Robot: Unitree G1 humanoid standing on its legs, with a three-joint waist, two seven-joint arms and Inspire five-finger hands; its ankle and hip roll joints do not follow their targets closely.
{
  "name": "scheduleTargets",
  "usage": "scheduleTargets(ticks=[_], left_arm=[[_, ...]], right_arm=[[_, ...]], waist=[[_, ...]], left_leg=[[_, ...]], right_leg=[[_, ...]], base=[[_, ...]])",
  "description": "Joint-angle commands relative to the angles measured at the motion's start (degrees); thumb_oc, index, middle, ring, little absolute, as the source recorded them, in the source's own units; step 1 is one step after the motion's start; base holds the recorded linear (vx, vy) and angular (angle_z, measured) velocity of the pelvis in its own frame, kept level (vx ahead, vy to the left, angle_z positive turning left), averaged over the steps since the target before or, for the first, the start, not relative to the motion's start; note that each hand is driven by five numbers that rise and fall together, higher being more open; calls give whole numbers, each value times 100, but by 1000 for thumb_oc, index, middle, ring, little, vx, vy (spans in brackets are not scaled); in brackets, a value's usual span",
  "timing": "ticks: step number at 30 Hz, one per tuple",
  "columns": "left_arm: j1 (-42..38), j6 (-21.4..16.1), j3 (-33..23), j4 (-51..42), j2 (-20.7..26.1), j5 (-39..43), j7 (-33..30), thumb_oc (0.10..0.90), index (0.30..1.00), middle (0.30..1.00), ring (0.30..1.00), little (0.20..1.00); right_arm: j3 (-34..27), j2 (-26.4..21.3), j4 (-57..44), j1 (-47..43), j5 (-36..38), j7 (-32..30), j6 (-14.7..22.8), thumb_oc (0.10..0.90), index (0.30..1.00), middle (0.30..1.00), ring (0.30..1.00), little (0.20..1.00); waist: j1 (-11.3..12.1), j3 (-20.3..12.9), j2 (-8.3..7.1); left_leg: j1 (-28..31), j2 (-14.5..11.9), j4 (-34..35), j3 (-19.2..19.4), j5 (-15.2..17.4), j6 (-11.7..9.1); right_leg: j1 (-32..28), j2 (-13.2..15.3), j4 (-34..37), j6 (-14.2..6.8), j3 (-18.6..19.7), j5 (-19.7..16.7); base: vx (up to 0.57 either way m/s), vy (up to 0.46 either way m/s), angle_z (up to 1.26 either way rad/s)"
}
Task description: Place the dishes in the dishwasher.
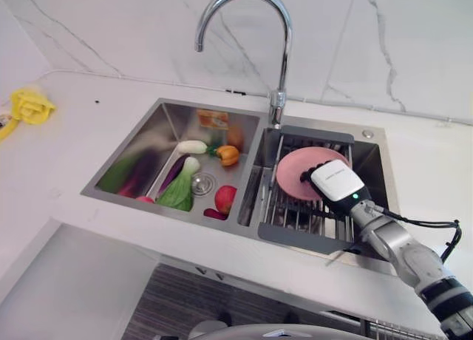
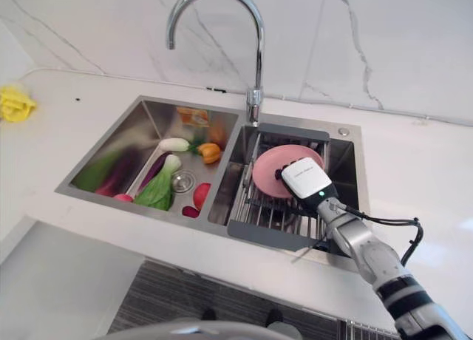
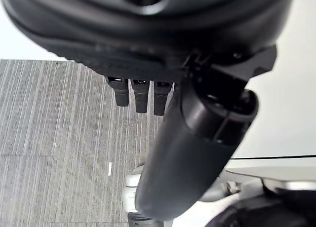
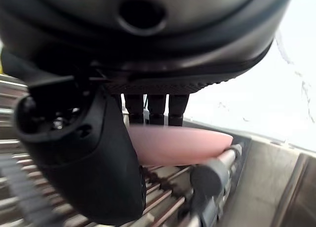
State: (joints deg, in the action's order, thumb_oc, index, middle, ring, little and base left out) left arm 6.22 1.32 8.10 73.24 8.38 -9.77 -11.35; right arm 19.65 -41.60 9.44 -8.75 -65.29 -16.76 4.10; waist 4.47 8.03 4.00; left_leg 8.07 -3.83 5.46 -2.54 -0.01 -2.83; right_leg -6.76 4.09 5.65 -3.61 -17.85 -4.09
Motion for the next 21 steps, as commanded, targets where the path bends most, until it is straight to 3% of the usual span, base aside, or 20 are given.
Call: scheduleTargets(ticks=[1,11,21], left_arm=[[-222,-69,67,279,103,-138,-241,800,900,900,900,900],[-212,-78,152,258,59,-165,-334,800,900,900,900,900],[-135,-84,26,199,46,-230,-320,800,900,900,900,900]], right_arm=[[53,-178,-361,-533,-202,-537,-411,400,300,300,300,300],[-169,-223,-697,-512,17,-875,-455,400,300,300,300,300],[-1313,-629,-2050,120,612,-939,-169,400,300,300,300,300]], waist=[[236,-157,-408],[223,-180,-354],[122,-175,-306]], left_leg=[[-244,-236,-46,-161,93,-303],[-234,-226,-46,-187,87,-315],[-273,-241,-46,-194,55,-353]], right_leg=[[-334,537,-65,-507,383,552],[-381,545,-65,-496,323,591],[-353,525,-65,-490,292,601]], base=[[2,-14,9],[0,0,0],[1,-10,5]])
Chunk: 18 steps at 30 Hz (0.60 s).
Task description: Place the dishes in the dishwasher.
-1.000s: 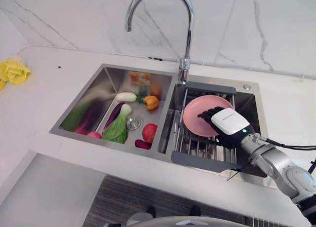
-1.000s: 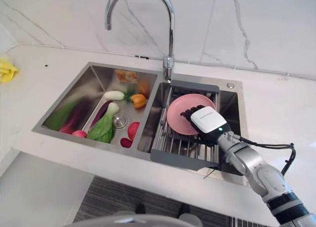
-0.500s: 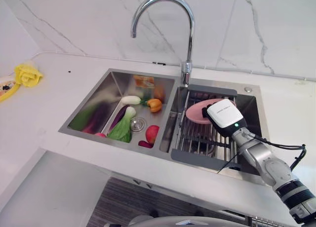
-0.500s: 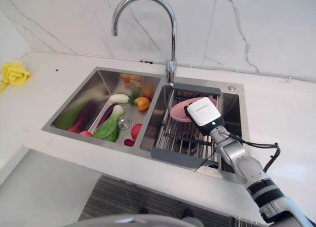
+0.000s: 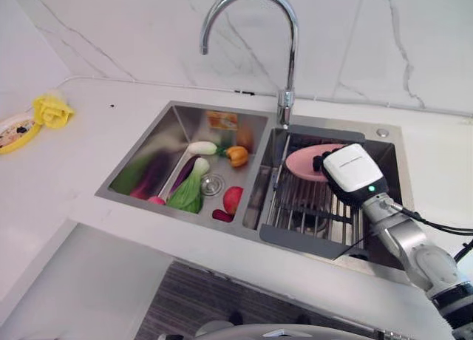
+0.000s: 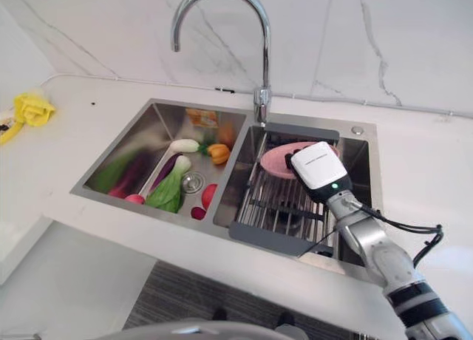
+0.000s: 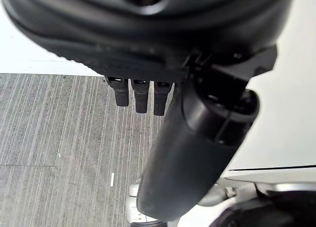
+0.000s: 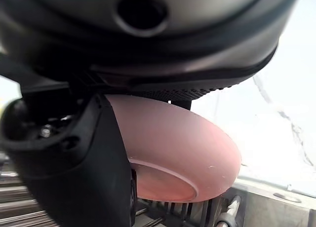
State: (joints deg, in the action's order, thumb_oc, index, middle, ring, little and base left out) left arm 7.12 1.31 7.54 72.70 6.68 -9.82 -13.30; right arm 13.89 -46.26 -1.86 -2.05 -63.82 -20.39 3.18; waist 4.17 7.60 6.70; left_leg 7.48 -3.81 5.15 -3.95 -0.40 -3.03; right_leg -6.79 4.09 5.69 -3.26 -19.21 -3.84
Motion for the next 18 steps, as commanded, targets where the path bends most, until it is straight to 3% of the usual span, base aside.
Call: scheduleTargets(ticks=[1,6,12,14,15,17,18], left_arm=[[-214,-75,30,247,226,-237,-107,800,900,900,900,900],[-193,-63,-11,230,241,-272,-55,800,900,900,900,900],[-169,-86,-137,84,267,-91,-118,800,900,900,900,900],[-375,-65,-45,-13,399,-245,-240,800,900,900,900,900],[-395,-62,-38,-9,402,-249,-241,800,900,900,900,900],[-493,-76,43,-10,483,-498,-333,800,900,900,900,900],[-501,-88,13,-5,509,-485,-365,800,900,900,900,900]], right_arm=[[-953,-322,-1308,-447,559,-576,38,400,300,300,300,300],[-1307,-600,-2033,-156,837,-413,347,400,300,300,300,300],[-1995,-1015,-2298,132,1173,-480,366,400,300,300,300,300],[-2338,-1104,-2285,68,1393,-676,304,400,300,300,300,300],[-2367,-1101,-2290,81,1397,-677,307,400,300,300,300,300],[-2372,-1174,-2165,-224,1445,-841,280,400,300,300,300,300],[-2435,-1199,-2092,-269,1458,-931,240,400,300,300,300,300]], waist=[[118,-130,-571],[51,-131,-548],[-96,-37,-509],[-143,273,-656],[-147,267,-655],[-101,280,-688],[-139,240,-686]], left_leg=[[-228,-251,-15,-33,81,-344],[-249,-273,-15,-18,57,-368],[-361,-252,-66,66,-94,-422],[-1077,32,-1350,84,2,-670],[-1161,42,-1461,64,49,-665],[-1113,296,-1708,-829,252,-690],[-1054,263,-1743,-1152,351,-643]], right_leg=[[-340,520,-69,-523,431,582],[-330,503,-69,-510,443,594],[-287,525,-69,-516,412,593],[-160,713,-69,-459,537,535],[-140,716,-69,-464,521,533],[139,710,-69,-468,954,381],[284,694,-69,-490,1225,301]], base=[[0,0,0],[-2,-7,0],[-30,-13,6],[-201,-4,0],[-143,40,1],[-42,134,-3],[-33,213,-70]])
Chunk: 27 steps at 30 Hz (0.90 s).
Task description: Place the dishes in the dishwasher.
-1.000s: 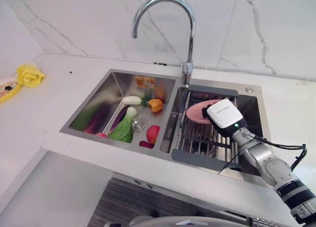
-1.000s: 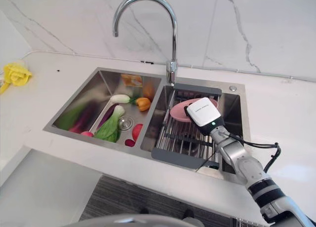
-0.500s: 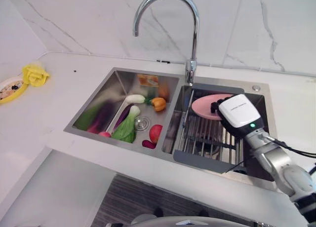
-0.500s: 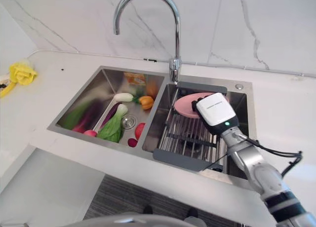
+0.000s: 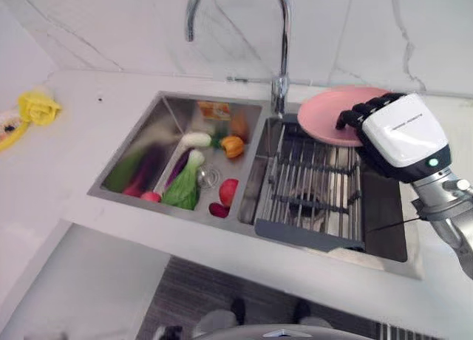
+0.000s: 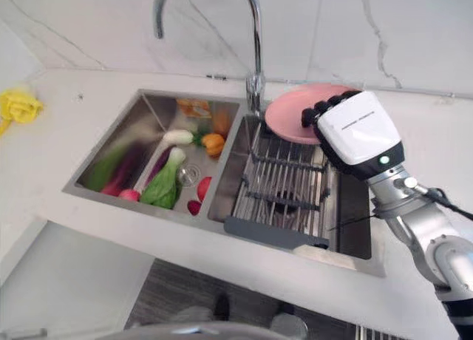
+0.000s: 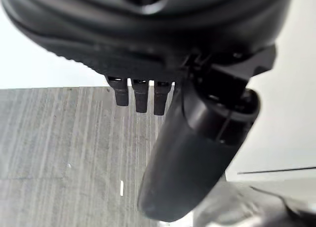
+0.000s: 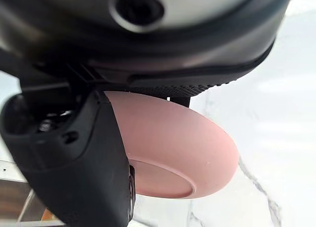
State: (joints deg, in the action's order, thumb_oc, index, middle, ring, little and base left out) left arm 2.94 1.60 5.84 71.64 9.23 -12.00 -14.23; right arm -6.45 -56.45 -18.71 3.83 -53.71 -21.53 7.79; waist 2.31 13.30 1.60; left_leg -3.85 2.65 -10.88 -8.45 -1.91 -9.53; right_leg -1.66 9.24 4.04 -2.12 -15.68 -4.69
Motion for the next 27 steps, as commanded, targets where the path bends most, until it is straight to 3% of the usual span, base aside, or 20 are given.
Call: scheduleTargets(ticks=[1,2,3,4,5,6,7,8,9,10,11,13,15,16,18,20,23,27], left_arm=[[-56,-118,143,99,270,-208,-331,800,900,900,900,900],[-43,-123,173,84,276,-160,-345,800,900,900,900,900],[-80,-132,211,67,275,-146,-305,800,900,900,900,900],[-80,-133,217,68,279,-146,-305,800,900,900,900,900],[-106,-143,258,66,262,-233,-303,800,900,900,900,900],[-190,-146,316,11,288,-374,-265,800,900,900,900,900],[-190,-146,316,11,288,-374,-265,800,900,900,900,900],[-236,-206,284,-18,358,-359,-214,800,900,900,900,900],[-238,-206,285,-15,364,-359,-213,800,900,900,900,900],[-258,-196,219,-8,401,-317,-218,800,900,900,900,900],[-231,-190,98,-5,396,-191,-223,800,900,900,900,900],[-214,-142,-8,60,423,-84,-211,800,900,900,900,900],[-113,-63,-122,140,432,-195,-137,800,900,900,900,900],[-113,-61,-117,137,432,-196,-137,800,900,900,900,900],[-28,-42,-174,136,434,-286,-82,800,900,900,900,900],[59,-54,-301,152,368,-137,-106,800,900,900,900,900],[135,-52,-481,203,289,26,-142,800,900,900,900,900],[152,-126,-436,51,148,242,-163,800,900,900,900,900]], right_arm=[[-453,-169,-311,-835,463,-848,-270,400,300,300,300,300],[-444,-179,-194,-847,399,-878,-349,400,300,300,300,300],[-554,-91,-85,-740,272,-864,-480,400,300,300,300,300],[-568,-85,-96,-723,270,-859,-482,400,300,300,300,300],[-632,34,-60,-647,221,-836,-574,400,300,300,300,300],[-738,288,-41,-530,159,-849,-741,400,300,300,300,300],[-738,288,-41,-530,159,-849,-741,400,300,300,300,300],[-874,535,-9,-390,102,-925,-875,400,300,300,300,300],[-877,542,-13,-387,101,-922,-875,400,300,300,300,300],[-895,657,15,-392,78,-941,-955,400,300,300,300,300],[-866,675,63,-423,49,-946,-1026,400,300,300,300,300],[-716,672,203,-475,-2,-874,-1002,400,300,300,300,300],[-737,753,205,-281,-125,-772,-962,400,300,300,300,300],[-752,757,192,-266,-126,-765,-961,400,300,300,300,300],[-932,818,143,4,-141,-666,-890,400,300,300,300,300],[-907,883,200,-36,-97,-703,-940,400,300,300,300,300],[-736,868,294,-37,3,-589,-912,400,300,300,300,300],[-562,762,425,-59,90,-463,-878,400,300,300,300,300]], waist=[[-5,-349,-146],[-17,-366,-115],[-196,-405,-93],[-159,-408,-104],[-248,-419,-131],[-376,-408,-225],[-376,-408,-225],[-400,-310,-286],[-381,-332,-284],[-391,-274,-295],[-294,-182,-253],[-247,-91,-194],[-259,-99,-135],[-230,-110,-142],[-238,-173,-89],[-104,-257,-153],[-48,-453,-161],[-14,-337,-85]], left_leg=[[191,-496,-87,-899,573,50],[367,-513,167,-1114,711,159],[595,-452,726,-1040,749,399],[629,-453,791,-1006,713,406],[830,-420,1008,-822,776,536],[1028,-212,1403,-374,686,741],[1028,-212,1403,-374,686,741],[1086,-180,1588,60,680,796],[1091,-184,1588,80,716,805],[1032,-194,1588,273,709,813],[1070,-242,1588,533,723,810],[1000,-274,1588,779,607,854],[975,-304,1555,1097,563,967],[957,-299,1563,1122,538,964],[893,-324,1547,1183,505,1017],[795,-232,1572,1350,494,973],[747,-241,1580,1443,507,936],[591,-384,1559,1467,428,863]], right_leg=[[-156,164,91,-644,1086,329],[-80,185,72,-695,1285,262],[125,324,-34,-797,1520,84],[143,331,-45,-803,1556,86],[203,419,-88,-881,1690,12],[516,635,-128,-1083,1994,-318],[516,635,-128,-1083,1994,-318],[796,659,-78,-1151,1992,-523],[791,654,-60,-1156,1999,-495],[958,649,-77,-1188,1820,-504],[1122,644,-261,-1197,1159,-488],[1068,585,-752,-1092,617,-205],[803,266,-1632,-896,821,417],[849,266,-1655,-887,850,405],[647,-20,-2014,-795,1166,873],[333,103,-1198,-753,1023,787],[140,58,-232,-790,1308,512],[136,-55,96,-777,1414,415]], base=[[-6,253,-121],[-53,431,-134],[-55,362,-121],[-70,407,-112],[-111,454,-122],[-112,451,-81],[-255,458,-157],[-128,165,-145],[-253,243,-185],[-209,156,-100],[-324,182,-93],[-295,188,-136],[-221,146,-119],[-92,60,-65],[-113,44,-58],[-83,-27,-15],[32,-95,-95],[-43,-143,-23]])
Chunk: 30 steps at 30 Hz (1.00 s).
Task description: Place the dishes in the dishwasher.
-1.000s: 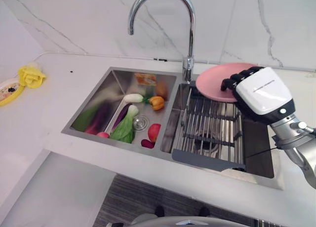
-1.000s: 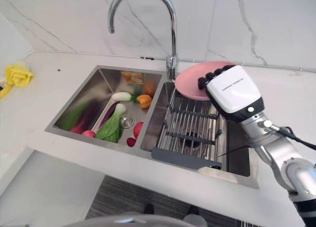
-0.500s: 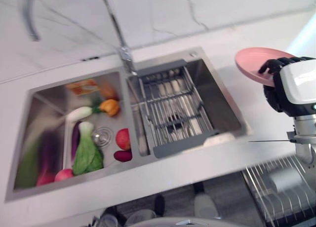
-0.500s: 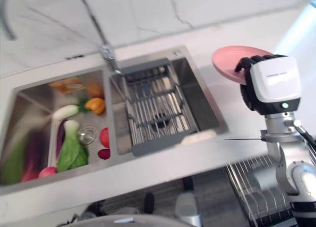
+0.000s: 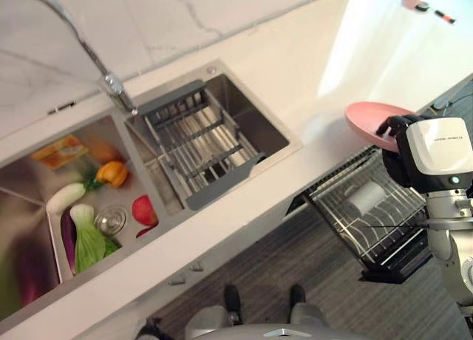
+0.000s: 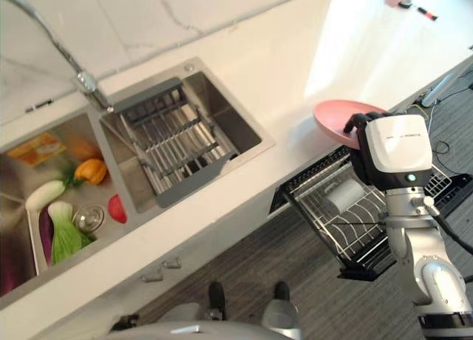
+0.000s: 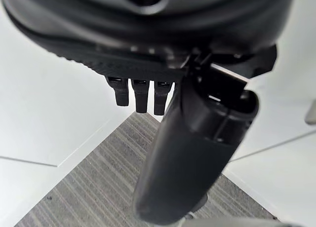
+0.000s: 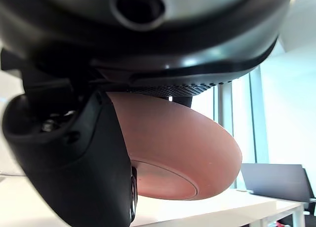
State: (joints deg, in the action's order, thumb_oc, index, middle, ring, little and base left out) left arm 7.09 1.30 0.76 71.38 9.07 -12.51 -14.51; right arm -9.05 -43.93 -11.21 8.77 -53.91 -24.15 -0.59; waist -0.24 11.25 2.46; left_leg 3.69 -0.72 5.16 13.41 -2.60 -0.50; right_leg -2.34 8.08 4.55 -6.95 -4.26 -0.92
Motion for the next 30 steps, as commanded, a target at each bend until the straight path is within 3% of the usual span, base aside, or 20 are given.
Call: scheduleTargets(ticks=[1,2,5,6,7,13,15,21,22,23,30], left_arm=[[-266,-95,75,74,161,296,-136,800,900,900,900,900],[-349,-102,224,18,126,359,-151,800,900,900,900,900],[-394,-98,254,15,103,412,-160,800,900,900,900,900],[-493,-101,346,-26,53,565,-209,800,900,900,900,900],[-528,-107,399,-47,51,587,-217,800,900,900,900,900],[-568,-130,490,-91,28,701,-307,800,900,900,900,900],[-670,-131,567,-96,40,788,-376,800,900,900,900,900],[-727,-135,578,-26,24,790,-375,800,900,900,900,900],[-741,-135,583,-30,10,764,-381,800,900,900,900,900],[-745,-140,598,-41,12,758,-383,800,900,900,900,900],[-732,-143,609,-118,2,731,-353,800,900,900,900,900]], right_arm=[[-295,-499,-306,-566,114,-210,-38,400,300,300,300,300],[-229,-549,-196,-582,121,-192,-73,400,300,300,300,300],[-190,-579,-125,-603,122,-184,-85,400,300,300,300,300],[-178,-592,-120,-632,139,-201,-118,400,300,300,300,300],[-160,-629,-56,-663,129,-229,-146,400,300,300,300,300],[-102,-521,107,-607,239,-301,-175,400,300,300,300,300],[364,-457,789,-788,360,-281,-251,400,300,300,300,300],[919,-342,1484,-1093,238,-176,-363,400,300,300,300,300],[954,-273,1502,-1123,260,-186,-365,693,740,740,740,740],[953,-258,1486,-1116,270,-183,-363,800,900,900,900,900],[469,-286,1312,-885,472,-296,-420,800,900,900,900,900]], waist=[[239,-133,-167],[255,35,-133],[235,102,-102],[229,386,-18],[228,468,17],[228,742,120],[255,999,190],[287,1040,236],[280,1005,250],[277,989,252],[197,820,260]], left_leg=[[-171,-51,-45,-723,493,-43],[-319,-112,-39,-811,380,-111],[-410,-144,-39,-883,323,-143],[-641,-225,-82,-978,200,-224],[-719,-245,-106,-1043,156,-245],[-892,-282,-192,-1181,68,-301],[-1166,-291,-385,-1244,34,-328],[-1197,-318,-415,-1239,29,-356],[-1153,-326,-386,-1232,37,-362],[-1127,-329,-385,-1228,43,-368],[-912,-335,-348,-1223,127,-385]], right_leg=[[210,57,45,-290,268,36],[262,55,41,-239,189,22],[309,45,39,-215,110,9],[450,19,32,-164,-44,-18],[492,1,26,-142,-106,-19],[567,-17,-16,-93,-249,-10],[832,-3,-229,-25,-297,23],[894,4,-307,0,-306,62],[867,7,-301,-2,-303,81],[843,10,-298,-1,-302,92],[607,9,-236,7,-325,170]], base=[[-82,-84,-27],[-82,-84,-27],[-92,-107,5],[-128,-141,40],[-128,-141,40],[-54,-51,20],[-137,-49,14],[-14,-10,7],[23,-1,5],[26,-2,6],[24,0,5]])
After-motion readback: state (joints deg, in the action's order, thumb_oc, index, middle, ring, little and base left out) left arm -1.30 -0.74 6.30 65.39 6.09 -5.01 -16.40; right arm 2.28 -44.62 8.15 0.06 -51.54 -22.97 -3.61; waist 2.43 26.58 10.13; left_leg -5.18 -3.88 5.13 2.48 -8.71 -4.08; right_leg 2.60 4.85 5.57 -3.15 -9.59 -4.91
